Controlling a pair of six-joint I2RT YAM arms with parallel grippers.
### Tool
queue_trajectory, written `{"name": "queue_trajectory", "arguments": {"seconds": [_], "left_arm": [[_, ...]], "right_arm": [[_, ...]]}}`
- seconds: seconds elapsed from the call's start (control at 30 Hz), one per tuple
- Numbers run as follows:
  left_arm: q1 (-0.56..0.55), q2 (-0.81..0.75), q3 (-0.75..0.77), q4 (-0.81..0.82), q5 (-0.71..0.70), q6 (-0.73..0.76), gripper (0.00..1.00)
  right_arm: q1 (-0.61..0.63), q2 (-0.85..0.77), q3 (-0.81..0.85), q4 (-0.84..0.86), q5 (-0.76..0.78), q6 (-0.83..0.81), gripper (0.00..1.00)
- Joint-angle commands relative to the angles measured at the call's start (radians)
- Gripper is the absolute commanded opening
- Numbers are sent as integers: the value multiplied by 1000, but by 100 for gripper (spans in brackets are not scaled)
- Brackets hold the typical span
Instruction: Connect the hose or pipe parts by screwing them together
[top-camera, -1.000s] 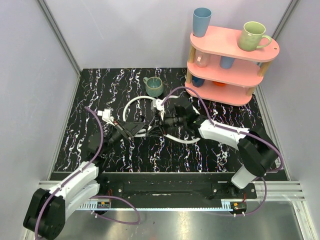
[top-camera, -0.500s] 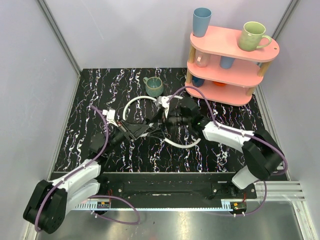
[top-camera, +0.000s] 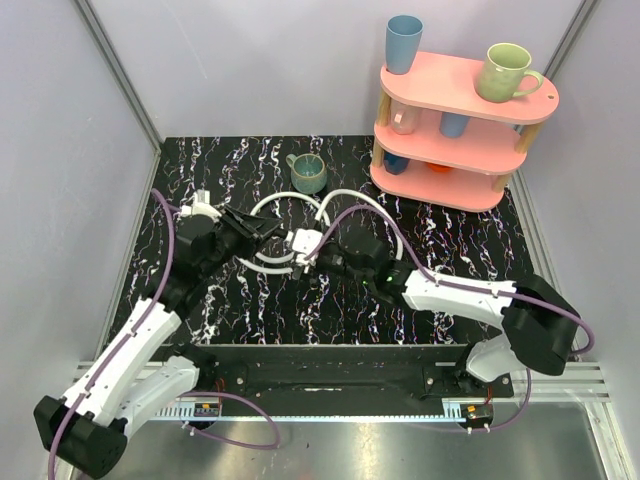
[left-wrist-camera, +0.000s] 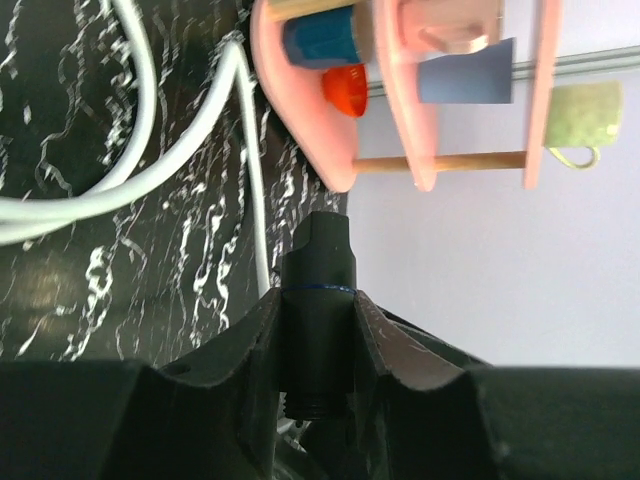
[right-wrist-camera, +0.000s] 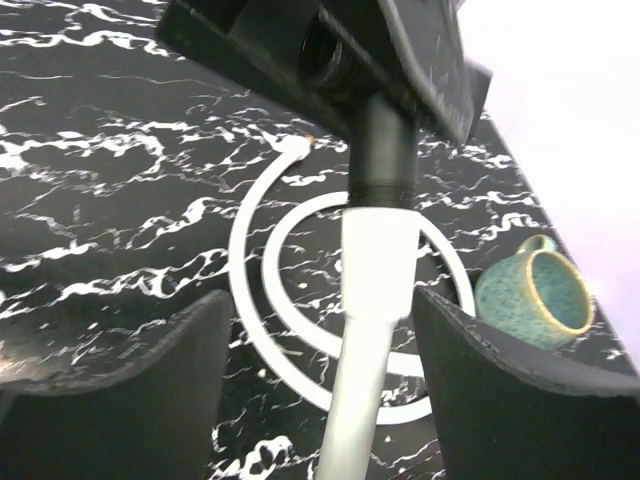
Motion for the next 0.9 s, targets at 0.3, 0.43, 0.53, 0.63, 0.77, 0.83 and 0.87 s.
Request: {"name": "queue_trajectory", "arguments": {"seconds": [0.3,0.43,0.53,0.63,0.77,0.83,0.87], "left_arm": [[-1,68,205,-367,-4,-93,0],[-1,65,188,-328,28,-61,0],[-1,59,122,-156,132,95,0],[-1,-18,-51,142,241,246,0],[1,-133,-409,648,283,286,0],[1,-135,-462,774,286,321,0],[1,-121,-478,789,304,361,0]], "right_arm": [[169,135,132,118,408,-325,23],[178,135,156,94,399,-255,0],[158,114,158,80,376,-140,0],[105,68,156,23,188,16,0],[-85,42,127,52,-232,260,0],[-139,51,112,104,-351,369,0],[-159,64,101,135,-444,405,0]]}}
